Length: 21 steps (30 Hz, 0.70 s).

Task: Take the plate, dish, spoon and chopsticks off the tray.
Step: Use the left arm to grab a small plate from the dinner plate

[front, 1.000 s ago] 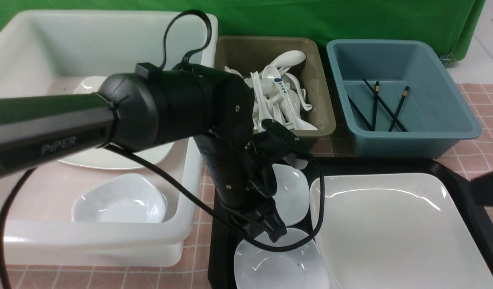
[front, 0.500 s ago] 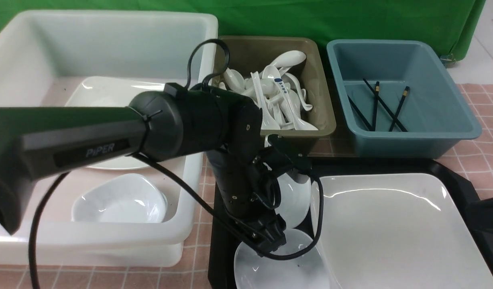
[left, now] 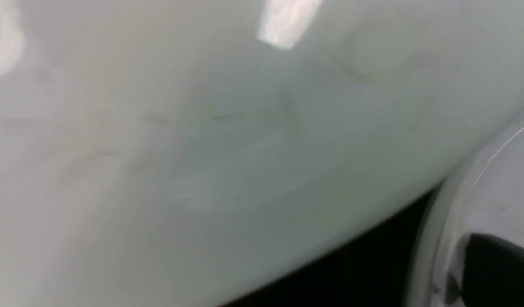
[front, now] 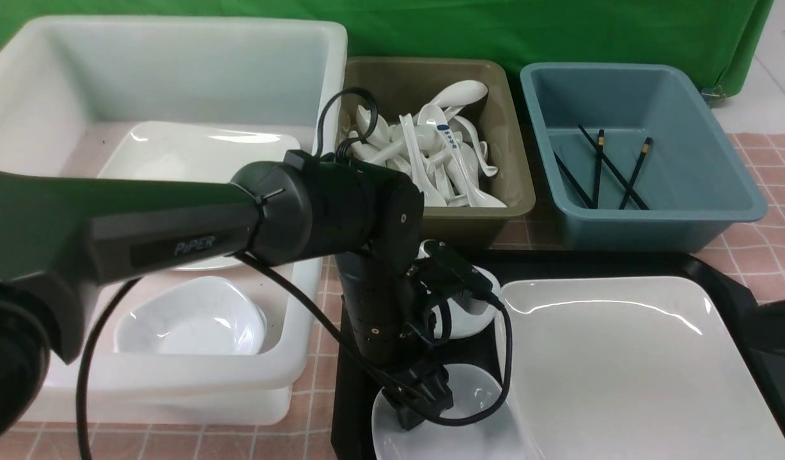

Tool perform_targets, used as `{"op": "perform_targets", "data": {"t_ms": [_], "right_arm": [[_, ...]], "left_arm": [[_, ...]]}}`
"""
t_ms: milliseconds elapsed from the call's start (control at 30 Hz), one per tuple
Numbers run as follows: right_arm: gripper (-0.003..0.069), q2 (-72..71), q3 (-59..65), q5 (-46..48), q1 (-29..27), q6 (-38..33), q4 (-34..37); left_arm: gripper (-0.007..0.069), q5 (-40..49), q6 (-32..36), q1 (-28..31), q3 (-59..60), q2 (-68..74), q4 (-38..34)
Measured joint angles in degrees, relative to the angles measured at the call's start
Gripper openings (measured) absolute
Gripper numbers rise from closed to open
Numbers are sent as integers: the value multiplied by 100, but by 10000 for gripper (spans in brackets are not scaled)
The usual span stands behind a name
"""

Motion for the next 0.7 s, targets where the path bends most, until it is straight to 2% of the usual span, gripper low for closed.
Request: {"op": "perform_targets", "data": {"t_ms": [67,100,133,200,400,533,700], "right_arm": [[30,0,0,-15,0,-12,0],[30,0,0,-15,0,-12,0],[30,0,0,-15,0,-12,0],[30,0,0,-15,0,-19,0],[30,0,0,-15,0,-19,6],[30,0,-39,55,0,-24,38],[30,0,-325,335,0,-254,287]], "left_arm": [[294,52,0,0,0,19,-67],[285,59,0,0,0,19,-77],[222,91,-7,0,0,33,-133],[145,150,-40,8,-19,23,-340],[121,402,-103,25,-37,-59,-383],[45,425,-108,25,-37,-461,-372],[13,293,-111,25,-37,-1120,-537]]}}
